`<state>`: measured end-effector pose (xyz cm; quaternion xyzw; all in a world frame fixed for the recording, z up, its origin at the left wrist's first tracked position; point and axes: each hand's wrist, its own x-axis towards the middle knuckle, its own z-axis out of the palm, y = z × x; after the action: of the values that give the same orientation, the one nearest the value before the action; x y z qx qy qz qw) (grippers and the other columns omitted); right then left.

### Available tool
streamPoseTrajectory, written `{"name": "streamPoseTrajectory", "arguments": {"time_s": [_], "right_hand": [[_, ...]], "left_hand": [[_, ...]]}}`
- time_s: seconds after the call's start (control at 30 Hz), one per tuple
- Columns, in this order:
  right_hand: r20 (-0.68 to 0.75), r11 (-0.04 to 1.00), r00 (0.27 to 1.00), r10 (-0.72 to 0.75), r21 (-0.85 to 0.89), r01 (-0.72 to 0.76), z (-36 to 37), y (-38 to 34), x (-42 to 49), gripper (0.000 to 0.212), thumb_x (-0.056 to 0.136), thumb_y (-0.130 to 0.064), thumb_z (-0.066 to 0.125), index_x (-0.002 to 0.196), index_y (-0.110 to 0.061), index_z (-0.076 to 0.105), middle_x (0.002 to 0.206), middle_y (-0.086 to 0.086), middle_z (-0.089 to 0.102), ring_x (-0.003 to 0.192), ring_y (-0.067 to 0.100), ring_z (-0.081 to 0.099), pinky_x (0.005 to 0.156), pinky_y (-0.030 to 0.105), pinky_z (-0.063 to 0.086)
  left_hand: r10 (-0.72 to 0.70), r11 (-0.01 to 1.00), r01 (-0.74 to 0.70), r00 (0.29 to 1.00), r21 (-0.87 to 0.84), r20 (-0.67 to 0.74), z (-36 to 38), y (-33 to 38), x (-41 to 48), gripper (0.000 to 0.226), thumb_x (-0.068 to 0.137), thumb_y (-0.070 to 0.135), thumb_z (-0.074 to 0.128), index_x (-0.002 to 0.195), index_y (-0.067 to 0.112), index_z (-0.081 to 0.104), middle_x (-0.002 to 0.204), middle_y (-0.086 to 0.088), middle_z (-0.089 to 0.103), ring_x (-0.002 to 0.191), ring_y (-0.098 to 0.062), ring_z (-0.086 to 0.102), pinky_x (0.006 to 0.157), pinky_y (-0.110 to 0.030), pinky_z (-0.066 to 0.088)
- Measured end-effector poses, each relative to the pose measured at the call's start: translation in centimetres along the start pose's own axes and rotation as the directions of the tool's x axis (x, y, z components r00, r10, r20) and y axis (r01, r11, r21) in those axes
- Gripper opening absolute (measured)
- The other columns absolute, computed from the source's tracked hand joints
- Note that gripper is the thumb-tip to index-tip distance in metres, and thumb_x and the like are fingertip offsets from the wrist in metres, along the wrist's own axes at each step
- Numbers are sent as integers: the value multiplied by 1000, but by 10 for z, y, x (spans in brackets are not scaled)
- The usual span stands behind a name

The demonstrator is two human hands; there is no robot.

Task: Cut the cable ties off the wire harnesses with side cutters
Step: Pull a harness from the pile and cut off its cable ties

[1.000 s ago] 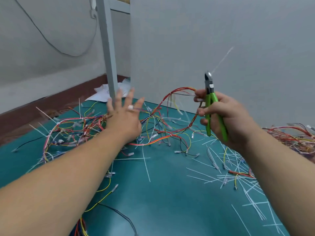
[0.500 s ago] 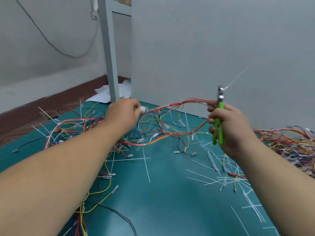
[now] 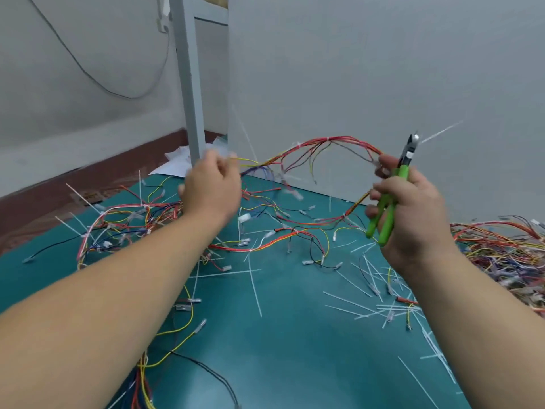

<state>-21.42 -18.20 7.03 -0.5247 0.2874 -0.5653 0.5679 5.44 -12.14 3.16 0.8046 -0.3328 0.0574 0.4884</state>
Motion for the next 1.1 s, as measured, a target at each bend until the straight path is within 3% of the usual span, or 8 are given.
{"name": "streamPoseTrajectory", "arguments": {"time_s": [0.1, 0.2, 0.33, 0.5, 0.63, 0.77, 0.93, 1.1], "right_hand": [[12, 996, 1000, -29, 81, 28, 1, -12, 1, 45, 70, -7, 57, 113, -19, 68, 105, -2, 57, 69, 9, 49, 58, 25, 36], [177, 995, 982, -68, 81, 54, 3, -22, -4, 48, 73, -1, 56, 116, -17, 69, 110, 2, 59, 76, 14, 47, 60, 26, 37], [263, 995, 960, -93, 65, 79, 9, -28, -13, 45, 74, 1, 57, 113, -18, 72, 112, 3, 61, 80, 16, 47, 61, 26, 39], [194, 977, 976, -104, 205, 64, 2, -39, -13, 50, 71, 1, 52, 117, -12, 67, 106, 5, 58, 71, 15, 46, 61, 29, 31], [160, 968, 982, -99, 244, 58, -5, -49, -10, 50, 72, -1, 51, 119, -10, 65, 107, 6, 56, 70, 15, 46, 62, 30, 29], [196, 969, 976, -91, 242, 41, -6, -53, -12, 48, 71, -2, 51, 115, -11, 68, 108, 5, 58, 71, 15, 47, 63, 30, 31], [271, 974, 961, -60, 228, -3, -7, -49, -24, 54, 70, -1, 50, 122, -8, 65, 109, 4, 61, 73, 15, 50, 65, 31, 32], [307, 962, 951, -30, 267, -55, -22, -47, -42, 57, 71, -2, 48, 126, -6, 62, 113, 5, 60, 75, 14, 50, 67, 32, 33]], "left_hand": [[131, 953, -172, 976, 249, 175, 3, -4, -12, 43, 87, 61, 46, 116, 31, 56, 123, -1, 57, 121, -32, 46, 96, -47, 35], [402, 780, -465, 885, 419, 235, 2, 3, -23, 64, 79, 66, 38, 131, 34, 55, 128, 3, 58, 122, -29, 44, 96, -47, 33], [287, 733, -520, 821, 438, 494, 6, 20, -32, 67, 80, 80, 43, 135, 43, 52, 129, 3, 57, 123, -29, 47, 98, -47, 42], [469, 678, -522, 849, 517, 242, -4, 28, -29, 34, 85, 59, 64, 112, 39, 67, 128, 1, 52, 124, -31, 40, 97, -48, 31], [727, 655, -722, 682, 222, 74, -6, 18, -37, 25, 82, 40, 70, 87, 18, 58, 88, -4, 54, 87, -33, 54, 69, -37, 39], [284, 903, -383, 873, 197, 397, 16, 17, -53, 47, 83, 73, 54, 107, 35, 66, 91, 5, 65, 91, -22, 62, 75, -34, 51], [82, 989, -137, 793, 46, 603, 49, 21, -62, 59, 84, 61, 69, 140, 47, 53, 143, 9, 59, 119, -20, 62, 85, -26, 46], [56, 998, -64, 795, -8, 604, 64, 20, -65, 42, 81, 55, 77, 119, 43, 67, 120, 8, 69, 102, -17, 63, 79, -21, 40]]}}
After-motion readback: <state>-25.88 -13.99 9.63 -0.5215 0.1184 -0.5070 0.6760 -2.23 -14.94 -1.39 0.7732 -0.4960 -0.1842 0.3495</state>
